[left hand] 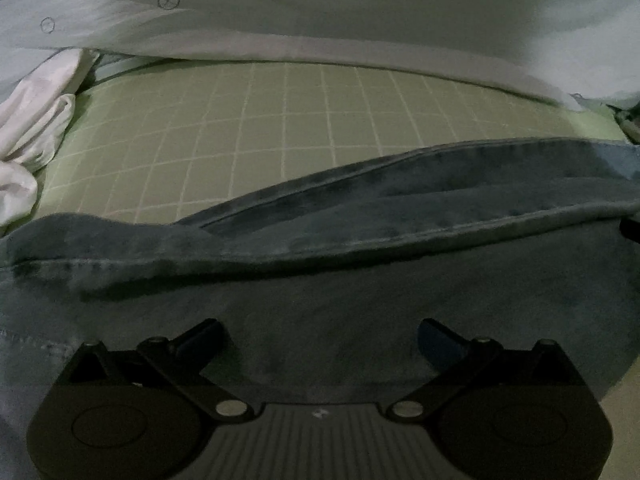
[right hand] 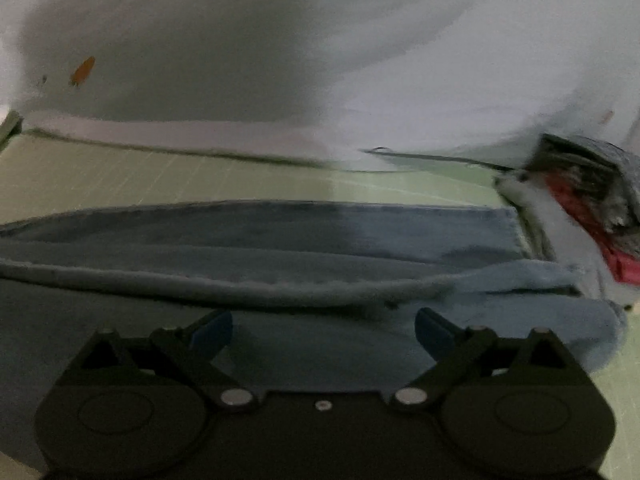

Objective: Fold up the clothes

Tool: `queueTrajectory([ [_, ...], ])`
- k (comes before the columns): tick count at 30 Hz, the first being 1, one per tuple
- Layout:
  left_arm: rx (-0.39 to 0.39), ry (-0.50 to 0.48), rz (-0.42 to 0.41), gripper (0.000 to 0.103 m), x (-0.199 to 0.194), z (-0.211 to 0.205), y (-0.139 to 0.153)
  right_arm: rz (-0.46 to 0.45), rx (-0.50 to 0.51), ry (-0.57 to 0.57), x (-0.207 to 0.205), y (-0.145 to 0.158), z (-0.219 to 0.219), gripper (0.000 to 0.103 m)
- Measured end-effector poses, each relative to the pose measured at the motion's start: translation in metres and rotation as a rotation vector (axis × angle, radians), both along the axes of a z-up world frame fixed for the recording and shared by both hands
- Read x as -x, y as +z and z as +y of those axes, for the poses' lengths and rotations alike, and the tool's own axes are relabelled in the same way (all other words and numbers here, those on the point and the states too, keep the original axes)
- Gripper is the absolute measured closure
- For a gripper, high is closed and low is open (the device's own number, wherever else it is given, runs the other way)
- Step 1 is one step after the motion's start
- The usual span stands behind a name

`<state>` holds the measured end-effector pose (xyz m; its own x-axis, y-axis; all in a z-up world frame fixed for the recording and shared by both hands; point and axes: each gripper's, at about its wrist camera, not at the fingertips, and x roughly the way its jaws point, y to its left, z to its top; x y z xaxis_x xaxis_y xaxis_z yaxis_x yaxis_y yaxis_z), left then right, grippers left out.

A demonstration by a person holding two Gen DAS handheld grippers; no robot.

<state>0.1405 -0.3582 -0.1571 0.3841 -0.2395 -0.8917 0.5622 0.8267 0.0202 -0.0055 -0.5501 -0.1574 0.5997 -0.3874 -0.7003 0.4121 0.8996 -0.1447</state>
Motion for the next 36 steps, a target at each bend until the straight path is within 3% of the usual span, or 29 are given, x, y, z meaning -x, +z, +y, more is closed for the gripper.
queueTrajectory([
  [6,0.011,-0.013,-0.002,0.000,-0.019,-0.012,-0.002,0.044,-0.066,0.010,-0.027,-0.009,-0.004,0.004],
  [16,0.073,0.137,-0.026,0.000,-0.079,-0.028,-0.006,-0.003,-0.080,-0.038,-0.064,-0.009,-0.024,0.004],
  [22,0.030,0.097,-0.081,0.000,-0.069,-0.033,-0.010,-0.013,-0.084,-0.111,-0.031,-0.005,-0.042,0.003],
  [25,0.038,0.104,-0.084,0.000,-0.068,-0.031,-0.011,0.031,-0.059,-0.176,-0.014,-0.012,-0.066,0.003],
  [28,0.037,0.109,-0.086,0.000,-0.069,-0.031,-0.011,0.003,-0.085,-0.248,-0.007,-0.014,-0.100,0.001],
  [32,0.042,0.112,-0.097,0.000,-0.065,-0.031,-0.011,-0.059,-0.170,-0.312,-0.016,-0.023,-0.141,0.000],
  [36,0.043,0.109,-0.099,0.000,-0.063,-0.030,-0.011,-0.100,-0.167,-0.348,-0.035,-0.024,-0.158,0.000],
])
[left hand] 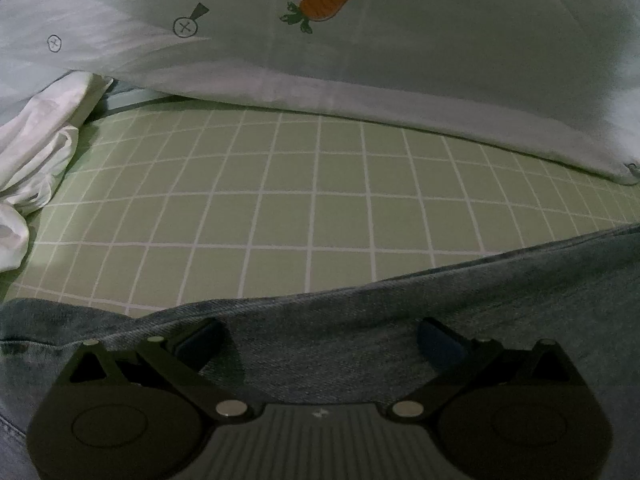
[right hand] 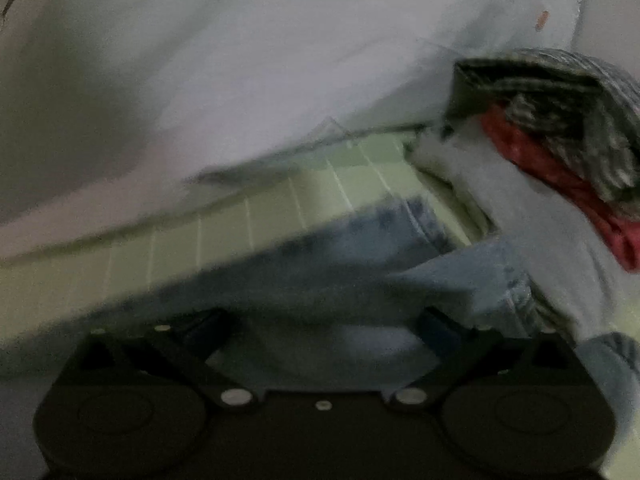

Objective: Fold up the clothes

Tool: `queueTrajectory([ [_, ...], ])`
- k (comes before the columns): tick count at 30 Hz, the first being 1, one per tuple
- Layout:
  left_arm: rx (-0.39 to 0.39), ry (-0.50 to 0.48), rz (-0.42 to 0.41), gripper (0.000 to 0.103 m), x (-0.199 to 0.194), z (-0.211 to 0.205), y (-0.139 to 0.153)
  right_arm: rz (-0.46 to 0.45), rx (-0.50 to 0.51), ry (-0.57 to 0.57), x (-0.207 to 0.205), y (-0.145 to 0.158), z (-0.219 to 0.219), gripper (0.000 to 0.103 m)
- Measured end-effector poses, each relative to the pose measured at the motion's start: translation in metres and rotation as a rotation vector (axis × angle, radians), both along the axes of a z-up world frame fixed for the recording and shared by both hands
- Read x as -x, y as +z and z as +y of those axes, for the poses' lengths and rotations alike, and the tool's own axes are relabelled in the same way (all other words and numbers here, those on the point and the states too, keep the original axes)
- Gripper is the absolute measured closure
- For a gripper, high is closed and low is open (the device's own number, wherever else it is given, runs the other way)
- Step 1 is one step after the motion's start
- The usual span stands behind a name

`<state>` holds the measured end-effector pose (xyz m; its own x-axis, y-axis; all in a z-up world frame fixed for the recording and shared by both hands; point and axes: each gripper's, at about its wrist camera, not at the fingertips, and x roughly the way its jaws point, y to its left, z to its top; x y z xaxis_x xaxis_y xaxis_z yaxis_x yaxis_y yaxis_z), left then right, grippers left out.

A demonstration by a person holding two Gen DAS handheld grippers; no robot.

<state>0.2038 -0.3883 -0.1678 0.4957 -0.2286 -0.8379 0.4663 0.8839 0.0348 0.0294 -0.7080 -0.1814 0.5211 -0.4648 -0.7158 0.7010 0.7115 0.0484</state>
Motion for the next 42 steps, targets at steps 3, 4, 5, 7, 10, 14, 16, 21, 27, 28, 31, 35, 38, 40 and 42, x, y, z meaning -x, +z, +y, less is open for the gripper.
queueTrajectory([
  [3,0.002,0.002,-0.005,0.000,0.001,0.001,0.000,-0.025,-0.024,-0.131,0.001,0.005,-0.005,0.000],
  [4,0.004,0.003,-0.009,0.000,0.001,0.001,0.000,-0.045,-0.034,-0.180,0.003,0.006,-0.007,0.000],
  [5,0.005,0.005,-0.012,0.000,0.001,0.001,0.000,-0.068,-0.038,-0.230,0.006,0.007,-0.010,0.000],
  [7,0.006,0.007,-0.016,0.000,0.002,0.002,0.000,-0.091,-0.037,-0.329,0.010,0.009,-0.015,0.000],
  [10,0.007,0.004,-0.016,0.000,0.002,0.002,0.001,-0.029,-0.004,-0.450,0.007,0.007,-0.020,0.009],
  [14,0.009,0.002,-0.020,0.000,0.003,0.003,0.001,0.032,0.064,-0.484,-0.001,0.008,-0.014,0.051],
  [16,0.010,0.002,-0.023,0.000,0.003,0.003,0.001,0.017,0.072,-0.495,0.004,0.009,-0.011,0.081],
  [21,0.013,0.002,-0.029,0.000,0.004,0.003,0.000,-0.102,0.068,-0.516,0.023,0.019,-0.009,0.100],
  [27,0.012,0.005,-0.028,0.000,0.003,0.002,0.000,-0.179,0.104,-0.421,0.001,0.041,-0.019,0.100],
  [28,0.012,0.005,-0.028,0.000,0.003,0.002,0.000,-0.171,0.081,-0.407,-0.005,0.038,-0.024,0.100],
  [31,0.012,0.004,-0.026,0.000,0.003,0.002,0.001,-0.157,-0.018,-0.371,-0.016,0.018,-0.041,0.098],
  [35,0.009,0.004,-0.022,0.000,0.003,0.002,0.001,-0.164,-0.042,-0.330,-0.014,0.008,-0.048,0.083],
  [38,0.010,0.005,-0.023,0.000,0.003,0.003,0.001,-0.206,-0.045,-0.281,0.000,0.017,-0.042,0.038],
  [40,0.011,0.005,-0.025,0.000,0.004,0.003,0.000,-0.208,-0.001,-0.261,0.014,0.024,-0.029,0.033],
  [42,0.011,0.006,-0.027,0.000,0.004,0.003,0.000,-0.215,0.027,-0.241,0.030,0.028,-0.018,0.031],
])
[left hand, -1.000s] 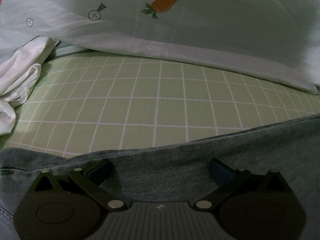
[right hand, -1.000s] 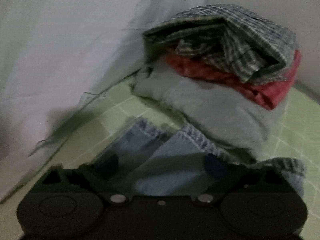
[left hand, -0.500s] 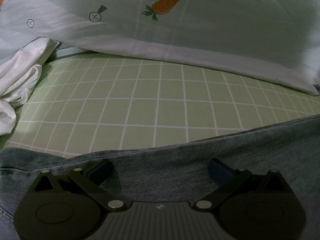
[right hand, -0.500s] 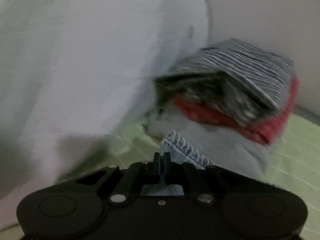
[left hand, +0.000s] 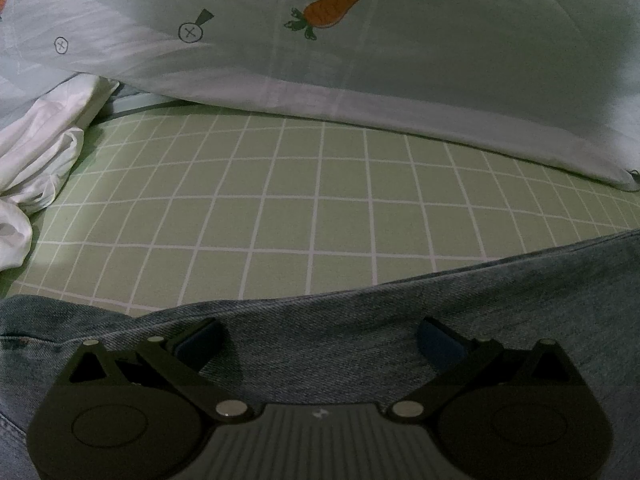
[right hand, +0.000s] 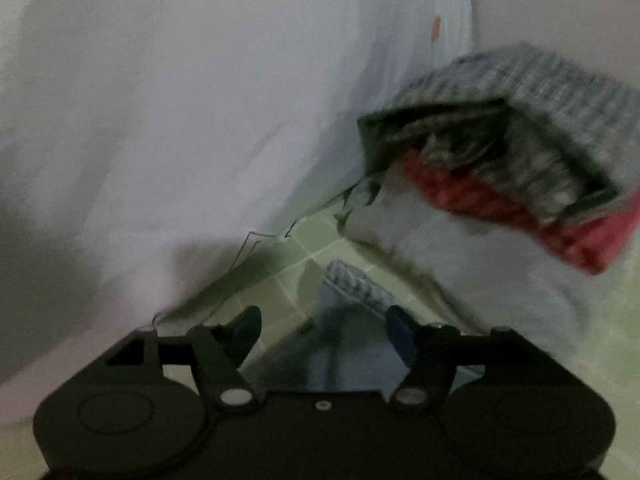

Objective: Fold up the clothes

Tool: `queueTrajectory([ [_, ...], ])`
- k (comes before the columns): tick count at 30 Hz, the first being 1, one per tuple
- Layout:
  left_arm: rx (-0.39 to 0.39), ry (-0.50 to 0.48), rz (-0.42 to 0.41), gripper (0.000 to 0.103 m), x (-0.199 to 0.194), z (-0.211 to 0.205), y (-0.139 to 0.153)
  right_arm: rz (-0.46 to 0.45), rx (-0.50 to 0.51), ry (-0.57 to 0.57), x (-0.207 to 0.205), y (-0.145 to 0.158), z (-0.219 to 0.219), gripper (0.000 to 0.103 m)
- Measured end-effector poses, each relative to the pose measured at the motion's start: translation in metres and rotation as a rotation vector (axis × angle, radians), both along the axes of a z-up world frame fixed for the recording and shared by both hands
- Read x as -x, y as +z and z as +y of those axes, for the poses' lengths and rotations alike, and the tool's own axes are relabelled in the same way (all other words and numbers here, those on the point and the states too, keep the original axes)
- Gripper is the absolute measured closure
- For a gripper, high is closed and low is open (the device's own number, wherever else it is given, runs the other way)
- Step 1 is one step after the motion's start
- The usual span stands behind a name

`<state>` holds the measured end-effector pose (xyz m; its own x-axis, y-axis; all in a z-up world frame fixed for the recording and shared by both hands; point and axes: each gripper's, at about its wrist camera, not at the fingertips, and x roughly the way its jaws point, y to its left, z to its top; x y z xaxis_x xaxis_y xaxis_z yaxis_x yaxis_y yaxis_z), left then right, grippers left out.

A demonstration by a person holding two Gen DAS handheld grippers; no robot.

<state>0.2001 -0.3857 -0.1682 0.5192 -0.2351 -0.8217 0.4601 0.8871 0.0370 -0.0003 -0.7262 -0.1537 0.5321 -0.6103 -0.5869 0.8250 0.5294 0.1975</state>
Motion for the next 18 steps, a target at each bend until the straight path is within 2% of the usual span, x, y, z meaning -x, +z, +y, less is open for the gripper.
queueTrajectory([
  [4,0.000,0.003,-0.002,0.000,0.000,-0.001,-0.001,0.029,-0.020,0.000,0.034,-0.013,0.011,0.029],
  [7,-0.009,-0.004,0.014,0.000,-0.003,-0.001,0.001,0.103,-0.032,-0.046,0.046,-0.022,0.013,0.029],
  [8,-0.013,-0.007,0.022,0.000,-0.004,-0.002,0.001,0.110,-0.019,-0.049,0.047,-0.020,0.017,0.026],
  [11,-0.031,-0.007,0.071,0.000,-0.011,-0.003,0.004,0.124,0.012,-0.056,0.050,-0.012,0.032,0.005],
  [12,-0.035,0.001,0.086,0.000,-0.011,-0.002,0.006,0.125,0.016,-0.058,0.050,-0.009,0.041,0.003],
  [14,-0.026,0.036,0.102,0.000,-0.008,0.008,0.012,0.091,-0.016,-0.067,0.056,-0.004,0.061,0.001],
  [18,0.014,0.088,0.104,0.000,0.007,0.039,0.030,-0.010,-0.172,-0.048,0.073,-0.003,0.103,0.000],
])
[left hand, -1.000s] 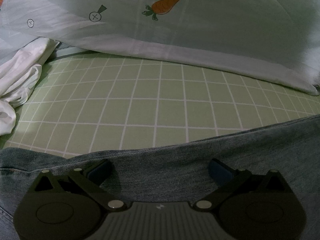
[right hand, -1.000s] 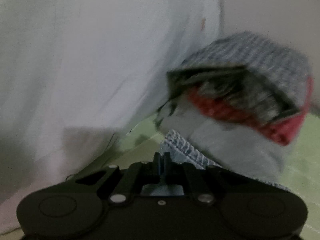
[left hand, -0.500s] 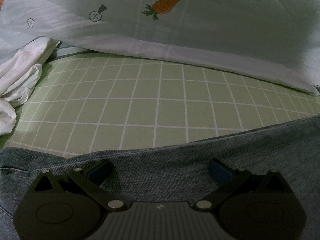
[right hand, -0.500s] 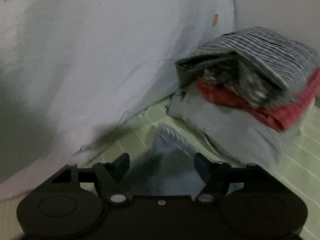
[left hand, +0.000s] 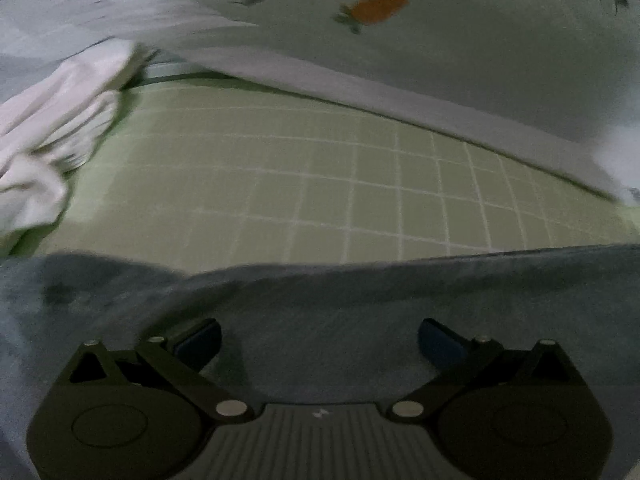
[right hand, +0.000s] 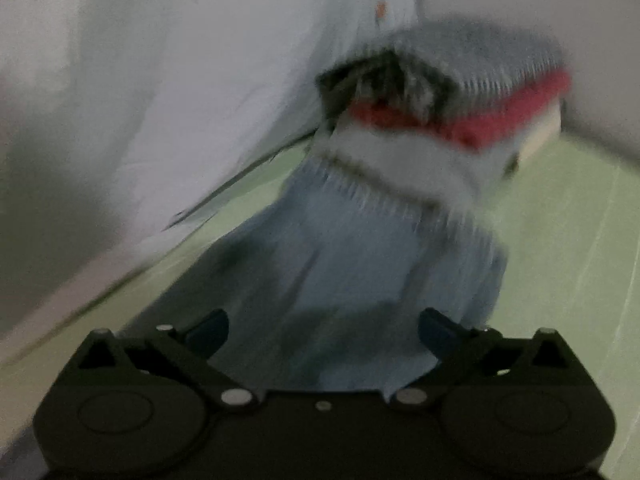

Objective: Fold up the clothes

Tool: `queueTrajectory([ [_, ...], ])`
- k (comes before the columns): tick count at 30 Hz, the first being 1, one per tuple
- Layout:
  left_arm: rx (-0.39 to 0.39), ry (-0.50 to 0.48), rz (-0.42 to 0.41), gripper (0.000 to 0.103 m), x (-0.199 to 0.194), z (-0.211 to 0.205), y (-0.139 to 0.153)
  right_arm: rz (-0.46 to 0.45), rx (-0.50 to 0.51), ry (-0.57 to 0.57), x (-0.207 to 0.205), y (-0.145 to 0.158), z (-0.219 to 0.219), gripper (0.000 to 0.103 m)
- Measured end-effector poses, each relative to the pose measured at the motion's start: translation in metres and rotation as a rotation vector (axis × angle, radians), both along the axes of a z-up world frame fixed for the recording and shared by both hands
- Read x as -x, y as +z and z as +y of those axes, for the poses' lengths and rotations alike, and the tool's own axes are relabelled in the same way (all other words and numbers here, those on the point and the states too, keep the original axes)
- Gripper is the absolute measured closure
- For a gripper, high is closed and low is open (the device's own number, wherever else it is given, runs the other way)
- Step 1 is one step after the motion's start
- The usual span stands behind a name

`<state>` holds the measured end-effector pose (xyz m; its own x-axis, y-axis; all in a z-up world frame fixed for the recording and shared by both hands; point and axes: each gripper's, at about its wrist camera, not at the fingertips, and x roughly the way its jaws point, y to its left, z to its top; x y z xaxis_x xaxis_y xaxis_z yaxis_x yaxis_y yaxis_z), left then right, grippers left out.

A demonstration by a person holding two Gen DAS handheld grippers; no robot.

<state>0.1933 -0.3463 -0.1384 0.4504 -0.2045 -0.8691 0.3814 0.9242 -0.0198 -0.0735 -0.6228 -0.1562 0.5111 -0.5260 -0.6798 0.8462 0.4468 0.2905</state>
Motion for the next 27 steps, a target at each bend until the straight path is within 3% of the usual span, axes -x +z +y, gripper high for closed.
queueTrajectory([
  [8,-0.002,0.129,0.039,0.000,0.044,0.100,0.004,-0.102,-0.258,0.078,0.025,-0.011,0.091,0.000],
  [13,0.026,0.146,0.067,0.000,0.071,0.157,0.000,-0.154,-0.290,0.180,0.023,-0.014,0.144,0.000],
  [19,-0.021,0.077,0.070,0.000,0.089,0.186,-0.007,-0.252,-0.376,0.269,-0.001,-0.020,0.194,0.000],
  [24,-0.032,0.031,0.082,0.000,0.082,0.209,-0.015,-0.230,-0.345,0.302,-0.028,-0.016,0.230,0.000],
  [27,-0.007,0.004,0.090,0.000,0.079,0.224,-0.019,-0.332,-0.392,0.268,-0.031,-0.011,0.233,0.000],
])
